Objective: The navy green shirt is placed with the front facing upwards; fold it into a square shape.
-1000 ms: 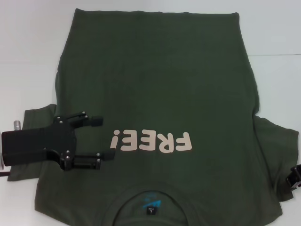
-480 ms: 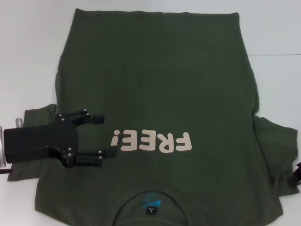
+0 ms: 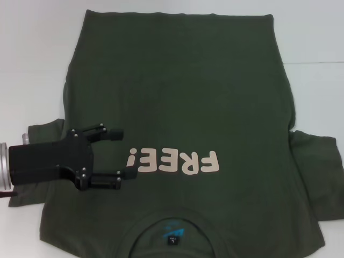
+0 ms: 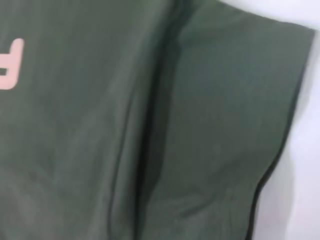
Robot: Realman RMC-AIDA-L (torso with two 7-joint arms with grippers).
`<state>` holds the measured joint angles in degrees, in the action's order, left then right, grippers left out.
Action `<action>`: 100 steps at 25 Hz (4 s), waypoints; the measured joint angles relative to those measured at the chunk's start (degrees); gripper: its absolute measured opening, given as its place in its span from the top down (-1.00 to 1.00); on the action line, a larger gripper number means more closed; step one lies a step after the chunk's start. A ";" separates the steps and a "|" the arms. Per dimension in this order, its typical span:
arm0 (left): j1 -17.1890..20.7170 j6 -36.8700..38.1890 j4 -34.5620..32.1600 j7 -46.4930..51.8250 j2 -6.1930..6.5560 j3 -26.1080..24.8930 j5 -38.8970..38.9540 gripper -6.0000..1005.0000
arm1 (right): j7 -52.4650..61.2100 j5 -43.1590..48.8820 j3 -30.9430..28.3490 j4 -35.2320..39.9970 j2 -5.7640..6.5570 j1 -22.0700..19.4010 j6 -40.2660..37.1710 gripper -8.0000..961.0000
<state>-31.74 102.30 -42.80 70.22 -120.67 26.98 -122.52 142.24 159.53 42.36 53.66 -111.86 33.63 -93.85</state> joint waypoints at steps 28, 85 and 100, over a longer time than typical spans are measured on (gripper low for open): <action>-0.56 -0.17 0.00 0.40 -0.75 -0.16 0.05 -0.86 | -1.62 7.80 -0.66 1.38 0.75 3.17 13.83 0.97; -0.50 -0.17 -0.30 1.23 -1.49 -0.43 0.34 -0.86 | -0.87 -2.72 19.32 7.39 -8.09 16.37 10.09 0.97; -0.44 -0.09 -0.08 0.84 -1.59 -0.36 0.62 -0.86 | -0.84 -3.53 20.55 -0.94 -8.05 18.49 16.84 0.96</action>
<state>-32.17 102.21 -42.89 71.06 -122.26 26.63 -121.90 141.40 156.00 62.90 52.72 -119.91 52.11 -77.01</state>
